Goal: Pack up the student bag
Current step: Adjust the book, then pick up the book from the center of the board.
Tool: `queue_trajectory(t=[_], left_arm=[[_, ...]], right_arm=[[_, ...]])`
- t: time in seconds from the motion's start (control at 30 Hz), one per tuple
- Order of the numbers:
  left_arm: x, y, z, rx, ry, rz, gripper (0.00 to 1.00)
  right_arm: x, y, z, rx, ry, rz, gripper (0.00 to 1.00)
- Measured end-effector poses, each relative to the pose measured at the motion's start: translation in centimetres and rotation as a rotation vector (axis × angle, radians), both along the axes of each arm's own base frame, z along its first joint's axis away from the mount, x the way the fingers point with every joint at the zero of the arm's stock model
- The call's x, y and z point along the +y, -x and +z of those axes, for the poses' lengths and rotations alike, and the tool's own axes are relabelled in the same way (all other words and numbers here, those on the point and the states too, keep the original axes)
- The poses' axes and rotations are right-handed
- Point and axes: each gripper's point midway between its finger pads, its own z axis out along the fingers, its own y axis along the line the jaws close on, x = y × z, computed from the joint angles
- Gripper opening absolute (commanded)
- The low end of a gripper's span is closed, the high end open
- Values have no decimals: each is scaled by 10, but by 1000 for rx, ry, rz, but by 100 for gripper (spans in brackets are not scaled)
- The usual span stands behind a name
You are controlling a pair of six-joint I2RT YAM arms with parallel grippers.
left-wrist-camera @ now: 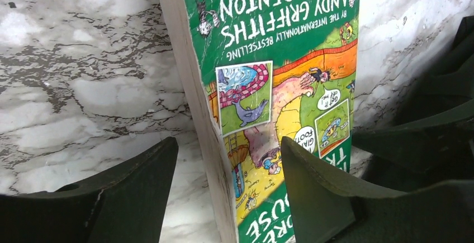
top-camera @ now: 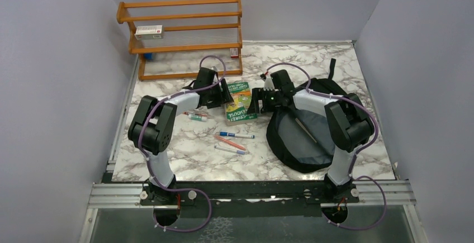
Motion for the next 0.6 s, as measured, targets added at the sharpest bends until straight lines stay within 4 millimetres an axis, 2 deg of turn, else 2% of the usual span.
queue_trajectory(t=[0.1,0.17,0.33,0.5,0.6], left_arm=[[1,3,-1,-9,1,-3,66],[2,4,-2,-20,5,-2,60],[2,6,-6,-37,14,0,42],[-2,6,-8,-46,54,6,17],[-3,7,-8,-50,82,9,7]], right_arm=[[0,-3,0,-3,-4,-21,83],[0,-3,1,-3,-6,-29,83],[1,-5,1,-5,-10,-36,83],[1,-5,1,-8,-13,-38,83],[1,-6,1,-7,-17,-44,84]])
